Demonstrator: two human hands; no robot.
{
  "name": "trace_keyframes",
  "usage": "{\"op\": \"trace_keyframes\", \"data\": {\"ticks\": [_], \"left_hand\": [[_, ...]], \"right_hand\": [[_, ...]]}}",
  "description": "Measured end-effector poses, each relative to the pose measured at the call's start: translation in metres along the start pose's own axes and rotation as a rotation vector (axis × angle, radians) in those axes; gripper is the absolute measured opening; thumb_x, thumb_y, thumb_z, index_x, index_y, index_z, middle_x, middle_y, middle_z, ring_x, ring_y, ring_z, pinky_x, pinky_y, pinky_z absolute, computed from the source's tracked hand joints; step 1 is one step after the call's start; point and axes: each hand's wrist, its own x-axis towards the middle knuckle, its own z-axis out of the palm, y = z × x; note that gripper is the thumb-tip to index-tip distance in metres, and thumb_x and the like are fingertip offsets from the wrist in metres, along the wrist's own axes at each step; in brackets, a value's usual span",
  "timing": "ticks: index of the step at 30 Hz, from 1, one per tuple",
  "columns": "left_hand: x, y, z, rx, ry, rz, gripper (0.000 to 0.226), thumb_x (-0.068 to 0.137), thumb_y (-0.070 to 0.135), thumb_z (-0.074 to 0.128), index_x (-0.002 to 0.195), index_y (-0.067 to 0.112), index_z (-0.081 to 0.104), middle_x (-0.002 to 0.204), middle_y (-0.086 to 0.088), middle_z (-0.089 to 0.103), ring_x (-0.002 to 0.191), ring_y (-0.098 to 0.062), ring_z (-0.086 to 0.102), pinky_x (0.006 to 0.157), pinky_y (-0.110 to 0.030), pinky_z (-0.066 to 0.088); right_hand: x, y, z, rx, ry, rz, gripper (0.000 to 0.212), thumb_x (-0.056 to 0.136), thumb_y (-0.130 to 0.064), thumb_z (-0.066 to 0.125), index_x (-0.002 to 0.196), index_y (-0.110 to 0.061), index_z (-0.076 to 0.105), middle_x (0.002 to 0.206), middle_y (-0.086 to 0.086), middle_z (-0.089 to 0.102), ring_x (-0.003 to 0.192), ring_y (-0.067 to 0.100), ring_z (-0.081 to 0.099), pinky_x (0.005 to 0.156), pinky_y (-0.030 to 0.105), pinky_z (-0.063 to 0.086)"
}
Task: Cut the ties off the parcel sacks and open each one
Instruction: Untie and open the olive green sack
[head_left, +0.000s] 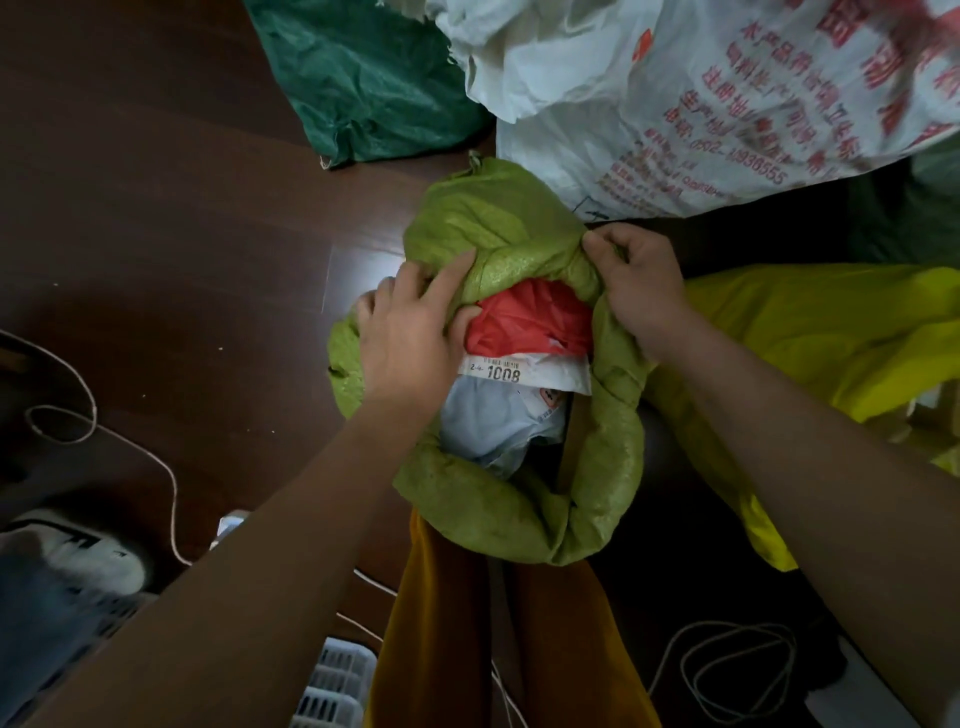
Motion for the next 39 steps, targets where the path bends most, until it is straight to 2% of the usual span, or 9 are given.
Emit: {"op": "trace_keyframes", "data": {"ticks": [4,8,13,18,21,25,30,34,39], "left_hand": [[0.019,-0.005,-0.020,-0.194,0.060,0.004,0.031,0.093,0.016,0.057,0.123,0.018,0.065,0.103,-0.014,0.069,0.090,-0.033,0.064,0.083,-0.039,0.049],[0.038,-0.013,-0.035,-0.087,0.165,-0.002,0.021,0.093,0.021,0.055,0.102,0.015,0.073,0.091,-0.011,0.071,0.089,-0.032,0.061,0.085,-0.041,0.039],[0.050,-0.015,-0.029,-0.074,0.148,-0.340,0.022,0.093,0.021,0.055,0.106,0.025,0.072,0.107,-0.003,0.069,0.109,-0.028,0.053,0.100,-0.041,0.031],[0.049,-0.015,-0.022,-0.572,0.020,-0.435,0.020,0.092,0.005,0.053,0.097,0.007,0.072,0.090,-0.004,0.069,0.093,-0.020,0.065,0.088,-0.036,0.052],[0.056,-0.016,-0.019,-0.599,-0.021,-0.467,0.022,0.092,0.004,0.050,0.082,0.014,0.067,0.079,0.001,0.063,0.080,-0.017,0.061,0.075,-0.025,0.051],[0.062,-0.010,-0.016,-0.635,-0.057,-0.505,0.039,0.090,-0.001,0.046,0.066,0.028,0.052,0.066,0.011,0.053,0.059,-0.002,0.048,0.050,-0.011,0.040],[0.058,-0.014,-0.016,-0.627,-0.052,-0.530,0.033,0.088,0.004,0.050,0.064,0.027,0.053,0.064,0.012,0.054,0.065,-0.008,0.052,0.065,-0.023,0.044],[0.040,-0.017,-0.015,-0.457,0.088,-0.366,0.005,0.088,0.021,0.063,0.085,0.017,0.063,0.087,0.002,0.059,0.090,-0.019,0.056,0.082,-0.033,0.043],[0.000,-0.017,-0.007,0.018,0.176,-0.296,0.047,0.089,0.053,0.053,0.117,0.015,0.056,0.115,-0.019,0.047,0.105,-0.035,0.043,0.088,-0.044,0.031]], "right_hand": [[-0.010,-0.010,-0.004,0.340,0.024,0.182,0.022,0.100,-0.021,0.051,0.089,-0.015,0.070,0.076,-0.003,0.073,0.072,0.008,0.068,0.068,0.022,0.054],[-0.016,-0.010,-0.005,0.665,0.001,0.363,0.031,0.102,-0.028,0.046,0.103,-0.007,0.069,0.093,0.006,0.076,0.087,0.015,0.072,0.071,0.025,0.057],[-0.024,0.007,0.016,0.646,-0.012,0.551,0.036,0.103,-0.035,0.043,0.111,-0.011,0.068,0.101,0.009,0.074,0.092,0.019,0.071,0.076,0.031,0.058],[-0.022,0.018,0.009,0.017,0.084,0.286,0.025,0.101,-0.031,0.048,0.085,-0.020,0.065,0.083,-0.001,0.066,0.083,0.013,0.062,0.064,0.009,0.047],[-0.013,0.009,0.001,-0.294,0.121,0.017,0.019,0.093,-0.009,0.053,0.109,-0.016,0.062,0.110,0.007,0.060,0.109,0.025,0.055,0.097,0.032,0.046],[-0.010,-0.030,0.018,-0.256,0.024,-0.414,0.029,0.089,-0.011,0.056,0.117,-0.012,0.062,0.116,-0.001,0.060,0.114,0.018,0.054,0.102,0.039,0.042],[-0.007,-0.035,0.049,-0.525,-0.371,-0.509,0.051,0.084,-0.029,0.072,0.133,-0.023,0.058,0.136,0.000,0.056,0.126,0.017,0.049,0.108,0.036,0.036],[-0.005,-0.030,0.051,-0.493,-0.300,-0.478,0.035,0.092,-0.025,0.063,0.126,-0.020,0.064,0.125,0.002,0.064,0.116,0.019,0.056,0.102,0.032,0.040],[0.003,-0.036,0.050,-0.412,-0.232,-0.383,0.023,0.093,-0.025,0.060,0.110,-0.015,0.071,0.107,0.002,0.071,0.101,0.017,0.062,0.091,0.026,0.043]]}}
